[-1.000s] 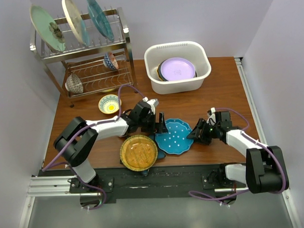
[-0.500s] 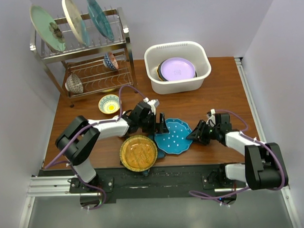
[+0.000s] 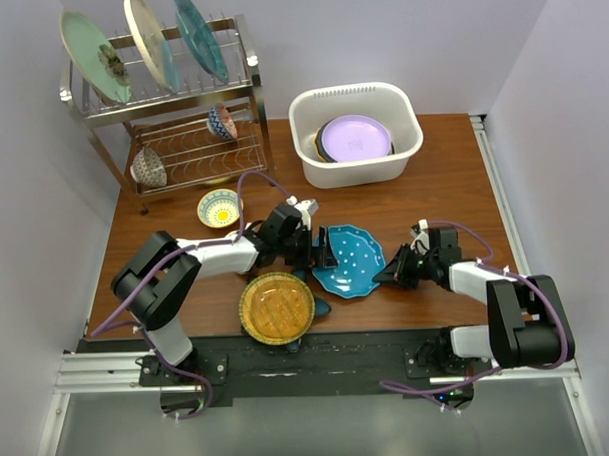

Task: Place the plates into the plastic bin on the countertop
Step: Pick up the plate at the center of the board.

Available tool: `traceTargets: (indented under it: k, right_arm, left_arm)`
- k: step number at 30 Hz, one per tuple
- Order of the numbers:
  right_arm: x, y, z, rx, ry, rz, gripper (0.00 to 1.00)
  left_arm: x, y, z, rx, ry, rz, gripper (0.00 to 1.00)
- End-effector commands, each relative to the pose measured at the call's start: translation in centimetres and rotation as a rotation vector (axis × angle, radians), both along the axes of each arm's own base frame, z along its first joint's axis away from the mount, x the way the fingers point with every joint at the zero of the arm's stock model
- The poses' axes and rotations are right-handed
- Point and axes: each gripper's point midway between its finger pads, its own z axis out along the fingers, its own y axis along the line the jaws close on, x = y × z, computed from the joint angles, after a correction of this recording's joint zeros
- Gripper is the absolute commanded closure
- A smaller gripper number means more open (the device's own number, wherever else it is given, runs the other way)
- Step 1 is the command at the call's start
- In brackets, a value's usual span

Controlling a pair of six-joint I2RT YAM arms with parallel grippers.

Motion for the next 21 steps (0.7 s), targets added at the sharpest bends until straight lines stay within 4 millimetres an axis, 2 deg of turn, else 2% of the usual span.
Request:
traceTargets:
  k: [1, 5, 10, 15, 16, 21]
  right_arm:
    - [-0.6, -1.9, -1.4, -0.134, 0.042, -0.034, 0.97]
    - [0.5, -1.9, 0.1, -0.140, 0.001, -0.034, 0.98]
    - [0.9, -2.0, 0.8, -0.151, -0.012, -0.032, 0.99]
    - [1.2, -2.1, 1.3, -0.152, -0.025, -0.032, 0.99]
    - [1.3, -2.1, 1.5, -0.152, -0.028, -0.032, 0.99]
    - [1.3, -2.1, 2.0, -0.157, -0.040, -0.032, 0.99]
  left_arm:
    - [0.8, -0.7, 2.4, -0.028, -0.049, -0.002, 0.11]
    - [1.1, -0.7, 3.5, -0.030, -0.066, 0.003, 0.10]
    - [1.4, -0.5, 4.9, -0.034, -0.095, 0.015, 0.10]
    - [1.9, -0.3, 7.2, -0.056, -0.149, 0.035, 0.09]
    - [1.5, 0.1, 6.9, -0.037, -0.131, 0.035, 0.09]
    - [1.5, 0.4, 8.5, -0.048, -0.160, 0.045, 0.09]
